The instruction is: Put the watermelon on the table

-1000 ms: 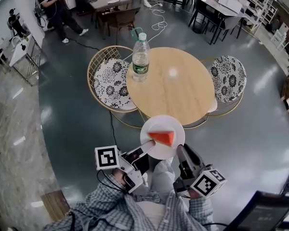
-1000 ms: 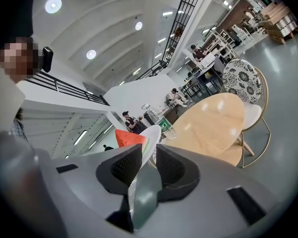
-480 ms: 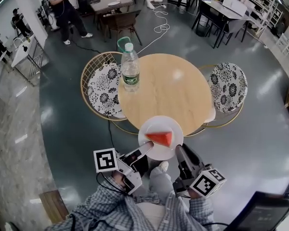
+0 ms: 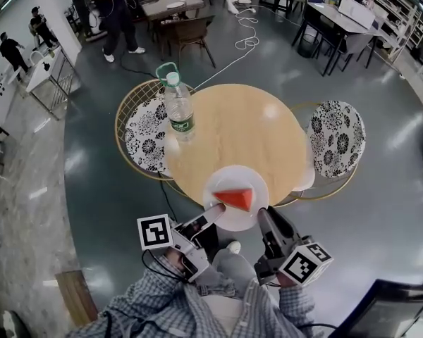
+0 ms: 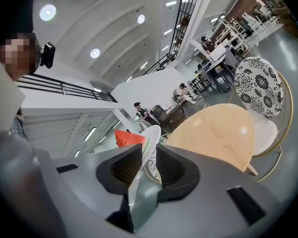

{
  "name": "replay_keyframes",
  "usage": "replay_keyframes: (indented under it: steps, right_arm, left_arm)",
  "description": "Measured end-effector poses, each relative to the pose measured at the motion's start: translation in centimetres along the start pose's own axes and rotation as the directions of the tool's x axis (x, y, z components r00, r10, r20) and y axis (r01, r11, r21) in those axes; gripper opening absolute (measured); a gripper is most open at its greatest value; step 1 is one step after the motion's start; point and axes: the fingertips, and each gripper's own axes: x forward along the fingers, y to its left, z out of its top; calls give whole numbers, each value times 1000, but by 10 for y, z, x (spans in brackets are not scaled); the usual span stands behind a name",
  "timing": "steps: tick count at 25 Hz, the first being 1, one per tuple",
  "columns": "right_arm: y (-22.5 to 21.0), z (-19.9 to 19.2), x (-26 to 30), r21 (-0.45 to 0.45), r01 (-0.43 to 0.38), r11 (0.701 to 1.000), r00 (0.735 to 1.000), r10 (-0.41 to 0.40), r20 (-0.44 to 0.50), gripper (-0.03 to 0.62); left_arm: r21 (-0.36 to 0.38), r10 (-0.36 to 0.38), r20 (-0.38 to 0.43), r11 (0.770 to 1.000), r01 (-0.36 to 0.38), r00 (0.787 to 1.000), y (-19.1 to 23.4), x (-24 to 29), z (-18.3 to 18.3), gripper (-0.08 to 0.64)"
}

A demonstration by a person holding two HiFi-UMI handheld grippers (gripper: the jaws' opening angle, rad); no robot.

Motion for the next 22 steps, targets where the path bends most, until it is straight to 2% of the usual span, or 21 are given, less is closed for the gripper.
replay_keyframes:
  steps: [11, 15, 22]
  right_arm:
    - [-33, 22, -4, 27, -12, 1000, 1000, 13, -19, 91]
    - [-45, 24, -5, 43, -1, 999, 1000, 2, -13, 91]
    - [-57, 33, -7, 51, 25, 998, 1000, -25, 5, 91]
  left_arm:
    - [9, 26, 36, 1000, -26, 999, 6, 36, -9, 28]
    - [1, 44, 31, 999, -44, 999, 14, 45, -11, 28]
    - [2, 30, 7, 1000, -30, 1000, 12, 64, -11, 28]
